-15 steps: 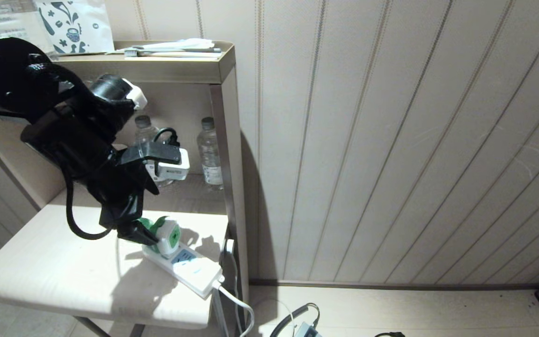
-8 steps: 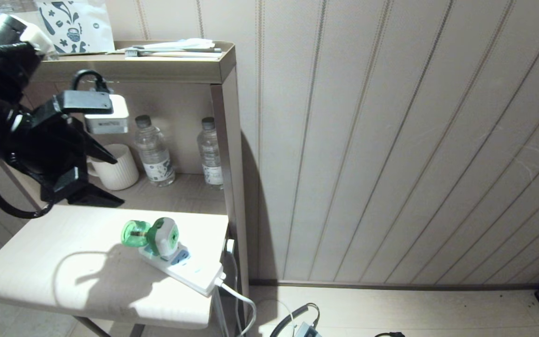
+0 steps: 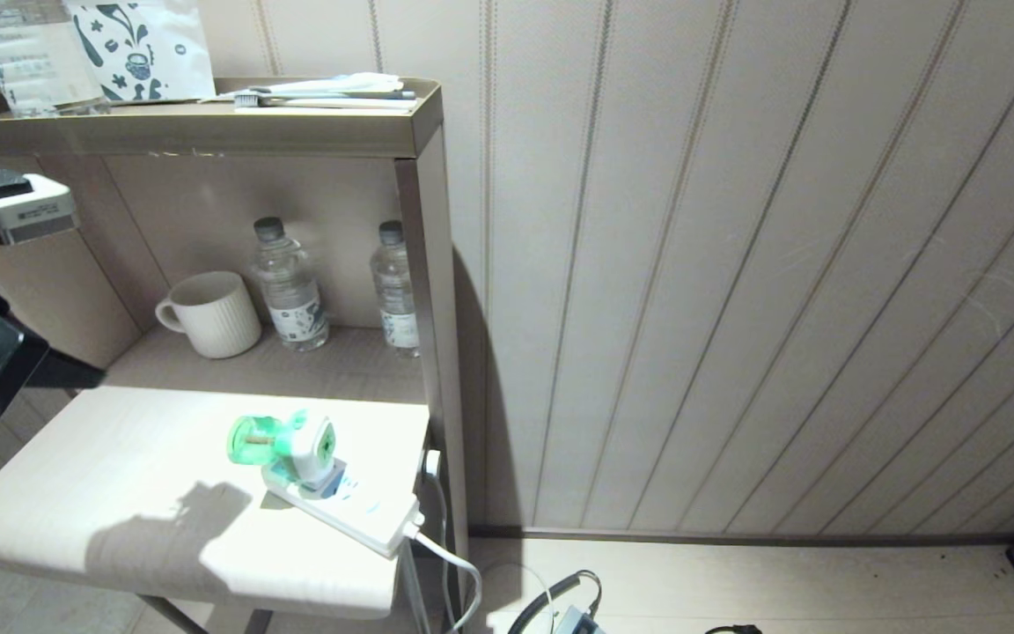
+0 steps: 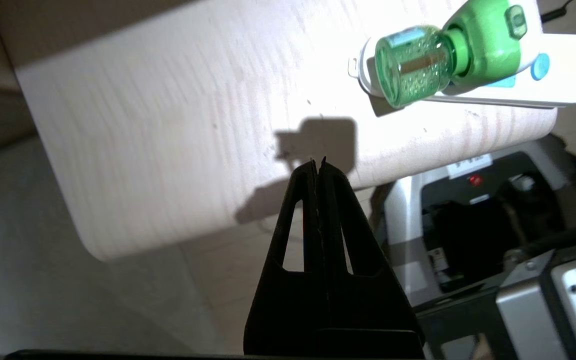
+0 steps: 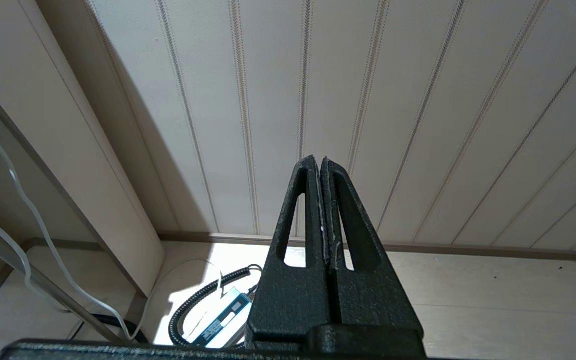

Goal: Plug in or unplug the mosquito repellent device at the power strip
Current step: Hold the socket with your right hand and unplug it with your left hand

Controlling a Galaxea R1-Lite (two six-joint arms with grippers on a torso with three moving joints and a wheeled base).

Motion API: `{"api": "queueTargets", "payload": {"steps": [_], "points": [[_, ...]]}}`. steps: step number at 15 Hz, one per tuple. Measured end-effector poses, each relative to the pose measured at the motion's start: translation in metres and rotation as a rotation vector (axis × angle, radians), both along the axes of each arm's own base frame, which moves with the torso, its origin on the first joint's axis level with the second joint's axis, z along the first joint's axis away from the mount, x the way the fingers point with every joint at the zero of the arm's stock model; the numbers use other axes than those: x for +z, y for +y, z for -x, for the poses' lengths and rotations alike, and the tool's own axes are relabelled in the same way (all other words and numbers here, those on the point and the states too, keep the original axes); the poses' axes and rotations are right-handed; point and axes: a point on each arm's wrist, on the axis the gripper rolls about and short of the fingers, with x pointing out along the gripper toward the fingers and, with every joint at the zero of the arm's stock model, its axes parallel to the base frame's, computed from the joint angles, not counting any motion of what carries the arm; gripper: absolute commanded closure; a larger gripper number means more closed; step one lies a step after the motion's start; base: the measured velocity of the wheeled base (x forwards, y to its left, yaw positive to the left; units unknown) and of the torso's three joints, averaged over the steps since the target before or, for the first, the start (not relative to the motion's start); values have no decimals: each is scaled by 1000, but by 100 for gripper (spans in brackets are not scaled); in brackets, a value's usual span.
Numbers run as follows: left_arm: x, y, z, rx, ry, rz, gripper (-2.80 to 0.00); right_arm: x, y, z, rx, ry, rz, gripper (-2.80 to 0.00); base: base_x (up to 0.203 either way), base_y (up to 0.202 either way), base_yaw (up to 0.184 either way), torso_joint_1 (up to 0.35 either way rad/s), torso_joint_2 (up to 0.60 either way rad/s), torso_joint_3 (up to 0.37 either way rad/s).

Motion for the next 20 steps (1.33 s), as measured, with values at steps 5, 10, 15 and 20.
{"api": "queueTargets", "payload": {"steps": [5, 10, 15, 20], "points": [[-67, 3, 53, 238, -62, 167, 0, 0, 0, 0, 0, 0, 0, 0, 0, 0, 0, 0, 0, 0], [-120, 5, 111, 451, -444, 308, 0, 0, 0, 0, 0, 0, 0, 0, 0, 0, 0, 0, 0, 0], [-142, -1, 179, 406, -712, 338, 0, 0, 0, 0, 0, 0, 0, 0, 0, 0, 0, 0, 0, 0], [-207, -2, 211, 291, -823, 267, 0, 0, 0, 0, 0, 0, 0, 0, 0, 0, 0, 0, 0, 0]]}}
